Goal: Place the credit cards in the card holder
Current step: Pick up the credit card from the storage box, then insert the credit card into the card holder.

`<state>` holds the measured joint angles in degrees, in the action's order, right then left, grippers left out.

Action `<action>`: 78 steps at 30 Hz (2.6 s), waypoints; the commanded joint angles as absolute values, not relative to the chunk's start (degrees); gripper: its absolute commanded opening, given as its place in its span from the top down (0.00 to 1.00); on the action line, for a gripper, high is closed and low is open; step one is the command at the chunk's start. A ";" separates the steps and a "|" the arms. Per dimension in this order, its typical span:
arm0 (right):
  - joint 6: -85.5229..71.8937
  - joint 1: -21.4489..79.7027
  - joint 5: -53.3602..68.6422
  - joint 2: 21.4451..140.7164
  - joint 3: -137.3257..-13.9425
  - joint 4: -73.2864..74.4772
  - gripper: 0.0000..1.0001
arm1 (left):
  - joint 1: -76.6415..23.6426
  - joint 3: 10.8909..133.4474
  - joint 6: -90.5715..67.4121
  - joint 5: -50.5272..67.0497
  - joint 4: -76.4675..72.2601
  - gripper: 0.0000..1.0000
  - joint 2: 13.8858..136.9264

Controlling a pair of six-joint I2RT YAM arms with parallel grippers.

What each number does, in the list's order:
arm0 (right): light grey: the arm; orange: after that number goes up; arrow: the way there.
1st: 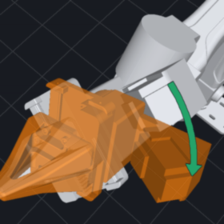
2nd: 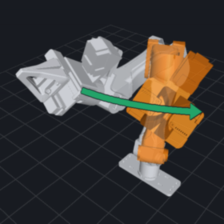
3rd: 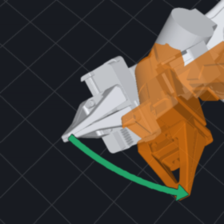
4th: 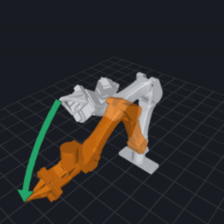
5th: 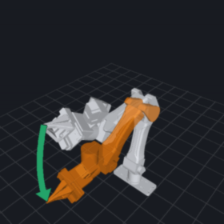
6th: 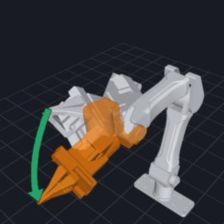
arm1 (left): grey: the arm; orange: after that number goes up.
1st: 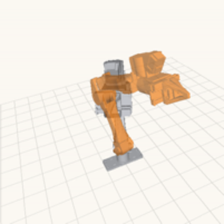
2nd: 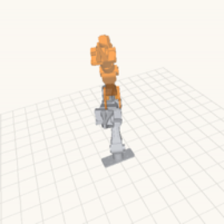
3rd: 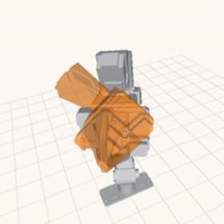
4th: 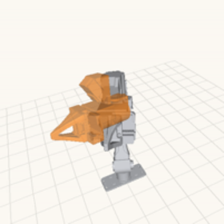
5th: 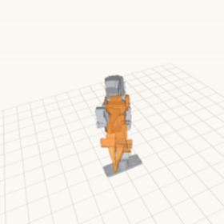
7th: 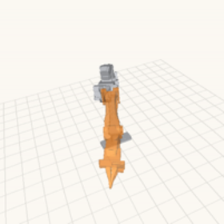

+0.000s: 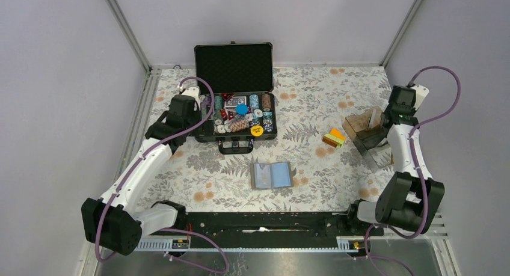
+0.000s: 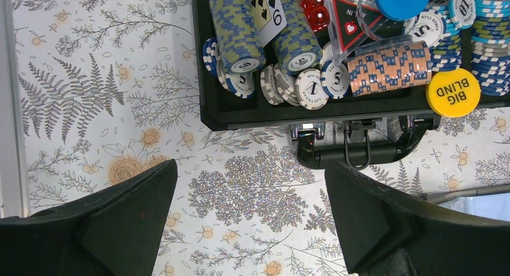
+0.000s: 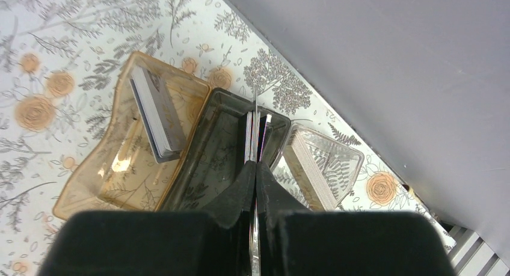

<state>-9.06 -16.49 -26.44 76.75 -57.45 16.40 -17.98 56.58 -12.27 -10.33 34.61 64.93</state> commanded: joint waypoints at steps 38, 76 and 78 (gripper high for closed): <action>-43.59 34.05 13.51 50.65 -22.50 -13.00 1.00 | -40.37 26.98 -55.01 9.83 -1.85 0.04 61.18; -53.06 43.11 6.55 67.78 -10.84 -34.56 1.00 | -42.88 22.07 -56.61 11.00 -15.75 0.59 78.92; -53.72 43.23 6.82 68.26 -10.43 -35.49 1.00 | -42.87 21.97 -56.57 10.76 -15.61 0.64 78.93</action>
<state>-52.38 42.41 7.01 67.33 -11.33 -31.73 -42.46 22.46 -57.21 11.42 -14.66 78.39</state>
